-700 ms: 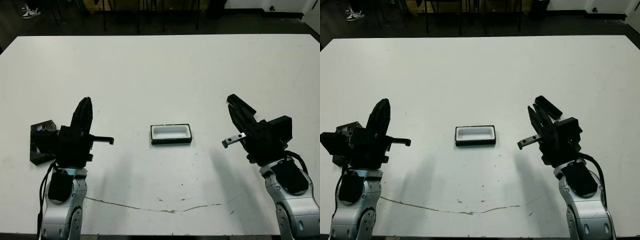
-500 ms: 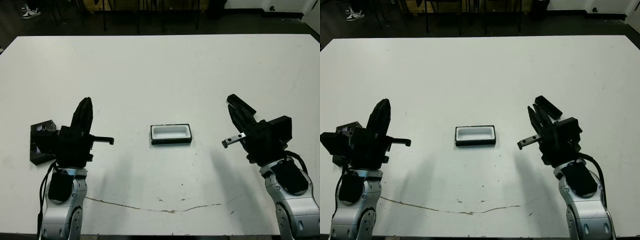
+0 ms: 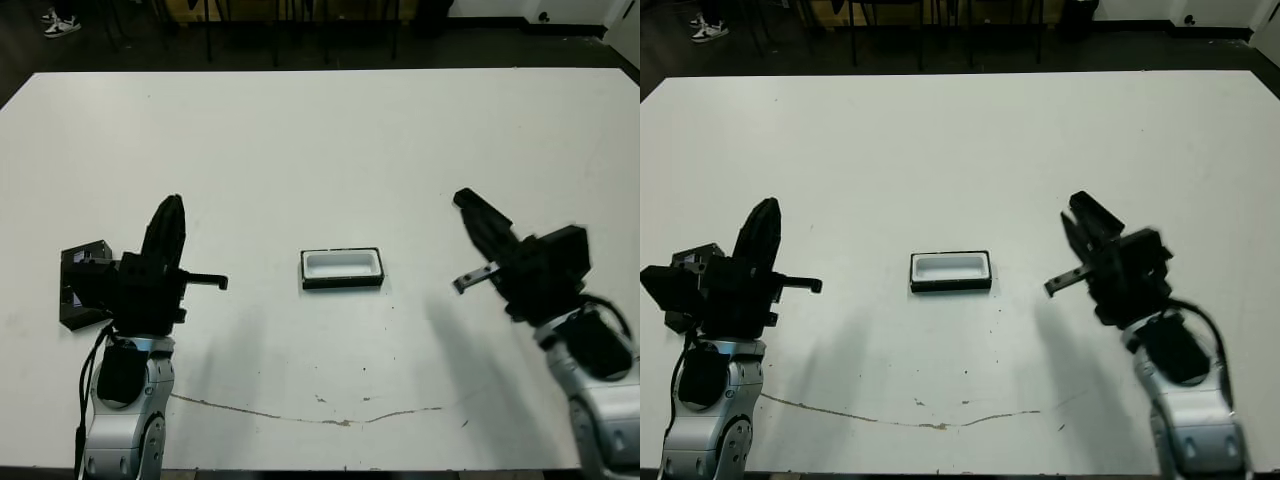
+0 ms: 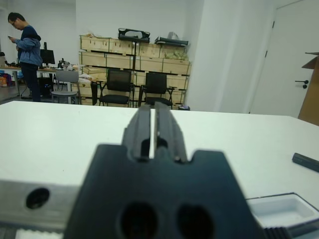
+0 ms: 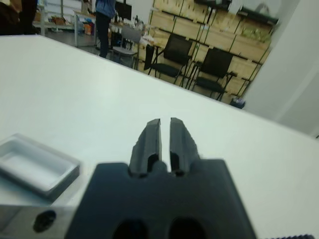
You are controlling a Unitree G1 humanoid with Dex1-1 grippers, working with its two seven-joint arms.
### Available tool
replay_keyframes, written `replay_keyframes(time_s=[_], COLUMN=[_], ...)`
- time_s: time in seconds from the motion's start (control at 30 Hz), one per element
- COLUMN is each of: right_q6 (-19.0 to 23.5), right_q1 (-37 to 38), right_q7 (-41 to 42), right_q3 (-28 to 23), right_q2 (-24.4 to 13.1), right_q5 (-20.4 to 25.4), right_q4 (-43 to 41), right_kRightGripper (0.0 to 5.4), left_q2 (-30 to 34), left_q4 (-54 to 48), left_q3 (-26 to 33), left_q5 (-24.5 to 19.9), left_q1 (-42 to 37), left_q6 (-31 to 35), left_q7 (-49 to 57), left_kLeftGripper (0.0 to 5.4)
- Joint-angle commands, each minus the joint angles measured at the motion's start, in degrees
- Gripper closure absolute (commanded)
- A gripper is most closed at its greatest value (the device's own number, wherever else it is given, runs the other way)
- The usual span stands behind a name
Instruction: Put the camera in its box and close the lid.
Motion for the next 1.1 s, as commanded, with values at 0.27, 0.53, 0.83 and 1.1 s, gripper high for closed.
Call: replay_keyframes(time_s=[0.27, 0.53, 0.83, 1.1], right_q6=[-1.9, -18.6, -24.3, -22.9], right_q1=[-22.5, -33.8, -38.9, -40.6], right_q7=[9.9, 20.1, 29.3, 32.9], right_q3=[0.2, 9.4, 13.4, 11.8], right_q2=[-13.8, -17.9, -17.3, -16.0], right_q5=[-2.5, -10.8, -12.8, -9.6], right_q4=[27.6, 52.7, 62.2, 69.0], right_kRightGripper=[3.57, 2.18, 0.56, 0.01], left_q2=[0.2, 0.3, 0.2, 0.4], left_q4=[0.9, 1.1, 1.1, 1.9], left_q3=[0.1, 0.0, 0.0, 0.3], left_q5=[-0.3, 0.2, 0.0, -0.2], left_q1=[1.0, 0.9, 0.8, 0.8], left_q6=[0.4, -0.1, 0.5, -0.1], left_q7=[-0.2, -0.1, 0.0, -0.4], left_kLeftGripper=[5.40, 5.40, 5.40, 5.40])
